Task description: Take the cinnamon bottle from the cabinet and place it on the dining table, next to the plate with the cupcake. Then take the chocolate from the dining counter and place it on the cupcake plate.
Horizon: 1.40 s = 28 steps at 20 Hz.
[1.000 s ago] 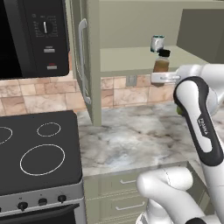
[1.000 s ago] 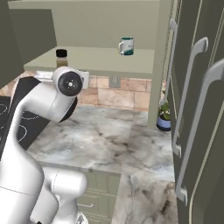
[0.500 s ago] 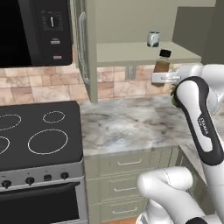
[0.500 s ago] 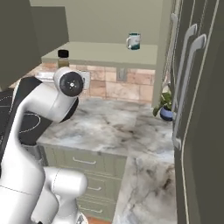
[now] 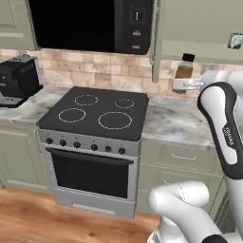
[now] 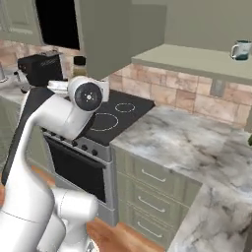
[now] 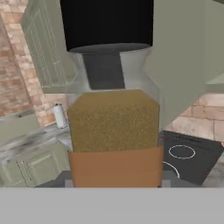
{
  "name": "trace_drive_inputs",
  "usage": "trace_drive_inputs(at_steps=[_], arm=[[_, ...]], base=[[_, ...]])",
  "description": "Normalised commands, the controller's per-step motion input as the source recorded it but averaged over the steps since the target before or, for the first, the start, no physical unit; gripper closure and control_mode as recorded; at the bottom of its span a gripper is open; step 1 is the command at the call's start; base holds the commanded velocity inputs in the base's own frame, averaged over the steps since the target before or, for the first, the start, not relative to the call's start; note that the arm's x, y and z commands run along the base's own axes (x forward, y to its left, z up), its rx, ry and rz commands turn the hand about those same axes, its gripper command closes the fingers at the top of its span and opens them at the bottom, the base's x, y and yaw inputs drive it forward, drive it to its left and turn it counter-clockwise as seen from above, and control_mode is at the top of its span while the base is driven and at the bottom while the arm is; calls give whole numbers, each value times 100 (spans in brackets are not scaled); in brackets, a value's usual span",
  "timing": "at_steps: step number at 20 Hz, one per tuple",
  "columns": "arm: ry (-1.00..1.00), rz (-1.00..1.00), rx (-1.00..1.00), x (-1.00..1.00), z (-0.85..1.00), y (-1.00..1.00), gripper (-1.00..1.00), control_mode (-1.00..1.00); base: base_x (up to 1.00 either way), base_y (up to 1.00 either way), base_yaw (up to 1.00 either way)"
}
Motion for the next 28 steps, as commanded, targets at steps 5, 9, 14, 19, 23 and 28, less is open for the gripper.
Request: trace_drive_inputs(at_steps=[5, 9, 14, 19, 23, 28], arm=[[0, 0, 0, 0, 0, 0, 100, 100], [0, 0, 0, 0, 0, 0, 100, 100], [0, 0, 0, 0, 0, 0, 100, 100], [0, 0, 0, 0, 0, 0, 100, 100], [0, 0, 0, 0, 0, 0, 100, 100], [0, 0, 0, 0, 0, 0, 100, 100]], base=[[-19, 12, 100], [-14, 3, 100], [-8, 0, 100], [-3, 0, 99], [0, 0, 94], [0, 0, 98]])
